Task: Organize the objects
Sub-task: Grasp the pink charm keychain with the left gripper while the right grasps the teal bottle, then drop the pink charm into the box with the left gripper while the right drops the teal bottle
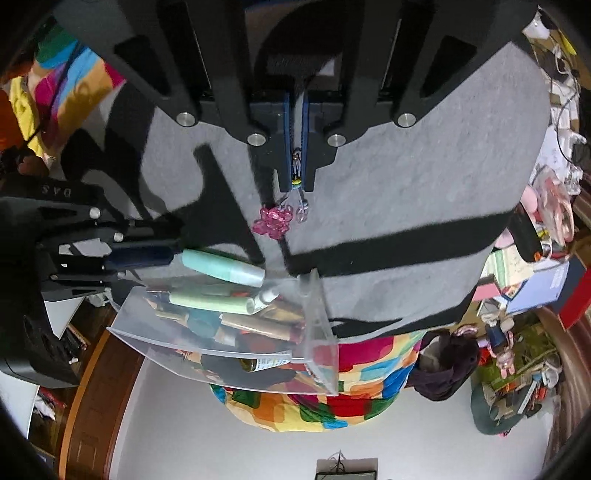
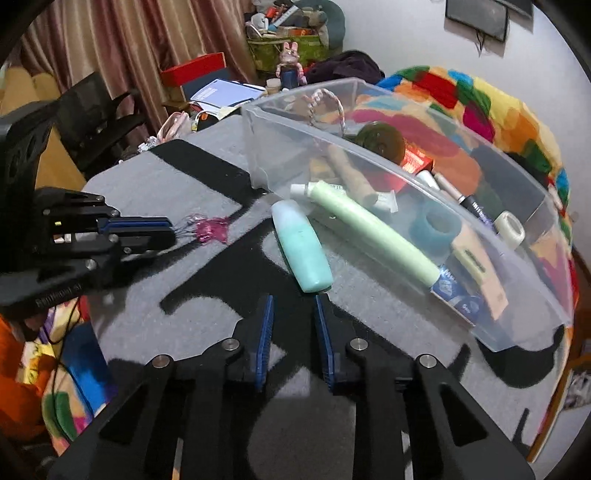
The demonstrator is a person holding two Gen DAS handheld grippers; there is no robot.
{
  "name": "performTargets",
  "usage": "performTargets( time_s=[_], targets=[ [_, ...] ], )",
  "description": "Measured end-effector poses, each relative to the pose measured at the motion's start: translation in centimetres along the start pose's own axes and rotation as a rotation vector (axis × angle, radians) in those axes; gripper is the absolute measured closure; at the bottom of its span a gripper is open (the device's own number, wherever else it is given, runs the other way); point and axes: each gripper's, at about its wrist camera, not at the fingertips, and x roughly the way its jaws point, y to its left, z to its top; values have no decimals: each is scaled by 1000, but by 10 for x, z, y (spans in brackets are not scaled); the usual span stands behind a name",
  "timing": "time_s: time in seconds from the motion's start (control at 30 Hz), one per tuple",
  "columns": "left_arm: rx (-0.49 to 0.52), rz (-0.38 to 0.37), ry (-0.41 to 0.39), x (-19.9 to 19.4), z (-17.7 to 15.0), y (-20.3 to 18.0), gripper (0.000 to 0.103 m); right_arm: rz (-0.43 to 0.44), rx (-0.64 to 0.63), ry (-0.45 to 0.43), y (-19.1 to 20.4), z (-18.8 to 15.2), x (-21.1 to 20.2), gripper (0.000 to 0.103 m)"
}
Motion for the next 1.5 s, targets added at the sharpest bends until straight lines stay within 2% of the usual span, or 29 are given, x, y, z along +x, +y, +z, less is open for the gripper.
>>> performTargets(
  time_s=[0.1,0.23,0.3,0.37,0.43,0.5,0.57,0.7,0.83,1.03,1.23,1.5],
  targets=[
    [-19,-23,-4,-3,-2,4,96,-5,16,-29,-1,9,-4,80],
    [-9,-16,-1,2,4,2,71,-18,13,-25,-3,26,7,71],
    [4,-10,-2,8,8,-1,65,-34,8,3,-2,33,21,71],
    [16,-8,-4,13,12,-4,65,-38,19,35,-4,35,35,71],
    [25,-5,-8,18,16,-7,65,-22,33,26,-6,34,37,72],
    [24,13,-21,23,19,-9,69,-6,40,27,-8,32,35,77],
    [26,39,-36,26,21,-10,79,6,47,24,-8,27,31,79],
    [20,36,-49,24,19,-13,79,-13,58,-2,-9,11,16,81],
    [12,16,-70,14,22,-18,79,-16,115,-47,-18,-2,-7,81],
    [32,-13,-168,-16,46,-37,79,-24,216,-163,-40,-7,-53,81],
    [49,-22,-253,-37,76,-52,79,-61,264,-261,-53,0,-87,81],
    [33,-21,-350,-55,115,-58,79,-105,359,-348,-80,17,-108,81]
  ],
)
